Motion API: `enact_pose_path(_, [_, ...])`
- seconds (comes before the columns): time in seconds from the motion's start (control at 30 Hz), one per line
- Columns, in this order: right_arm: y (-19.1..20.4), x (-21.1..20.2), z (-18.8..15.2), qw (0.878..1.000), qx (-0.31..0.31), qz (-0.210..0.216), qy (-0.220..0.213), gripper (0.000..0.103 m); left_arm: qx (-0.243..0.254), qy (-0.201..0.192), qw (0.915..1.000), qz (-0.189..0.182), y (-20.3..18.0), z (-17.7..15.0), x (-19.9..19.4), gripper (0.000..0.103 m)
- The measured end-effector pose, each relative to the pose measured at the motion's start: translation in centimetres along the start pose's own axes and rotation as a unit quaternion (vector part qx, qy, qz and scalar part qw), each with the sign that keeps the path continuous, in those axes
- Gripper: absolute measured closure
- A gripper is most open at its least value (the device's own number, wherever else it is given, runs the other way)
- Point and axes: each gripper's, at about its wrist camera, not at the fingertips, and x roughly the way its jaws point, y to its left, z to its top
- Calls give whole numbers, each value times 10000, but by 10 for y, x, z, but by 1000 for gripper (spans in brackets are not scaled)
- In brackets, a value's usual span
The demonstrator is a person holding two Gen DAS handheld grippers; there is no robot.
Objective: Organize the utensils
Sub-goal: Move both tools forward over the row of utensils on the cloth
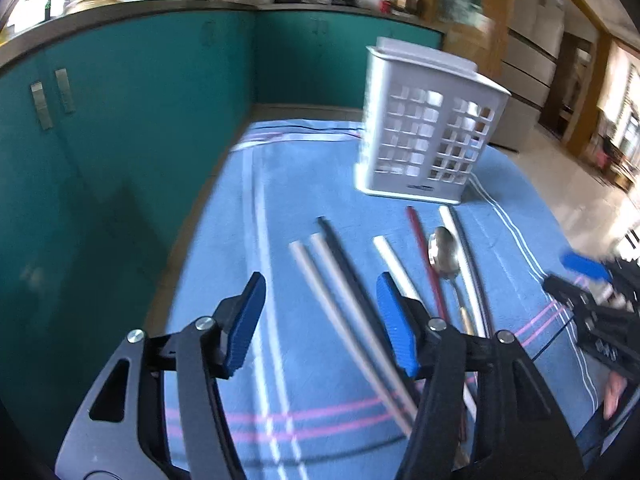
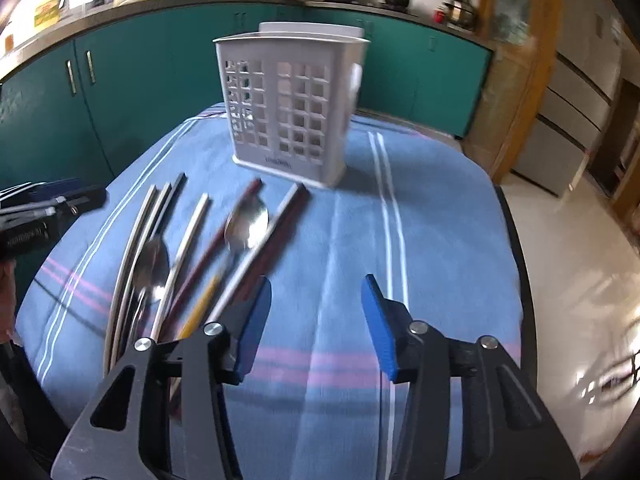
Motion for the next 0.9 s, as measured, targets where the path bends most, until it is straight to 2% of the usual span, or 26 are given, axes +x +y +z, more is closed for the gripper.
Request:
enact_pose_path(0.1, [2, 18, 22, 9996, -267, 71, 1, 55, 163, -18, 9996, -248, -2, 2, 15, 44])
enact_pose_path(0.17, [-1, 31, 31, 9996, -265, 97, 52, 55, 162, 13, 9998, -133, 2, 3, 26, 42])
enact_pose_path(0.27, [-6, 52, 42, 9994, -69, 242, 240, 55, -17, 263, 9996, 74, 14, 10, 47, 42])
enact_pose_path(0.37, [-5, 72, 49, 9989, 31, 256, 383, 55, -212, 441, 9986, 206, 23, 17, 66, 46])
enact_pose_path(0.53, [-1, 92, 54, 9979, -42, 20, 651, 55, -280, 470, 9980, 307, 26, 18, 79, 46])
enact_pose_path(0.67, [-1, 97, 58, 9961, 88, 317, 813, 55, -221, 428, 9979, 423, 25, 15, 83, 46])
enact_pose_path(0.8, [11, 97, 63, 9968, -117, -97, 780, 55, -111, 500, 9975, 492, 17, 6, 86, 46])
enact_pose_path(0.9, [13, 95, 62, 9937, -238, -664, 873, 56, -43, 436, 9976, 536, 14, 3, 86, 47])
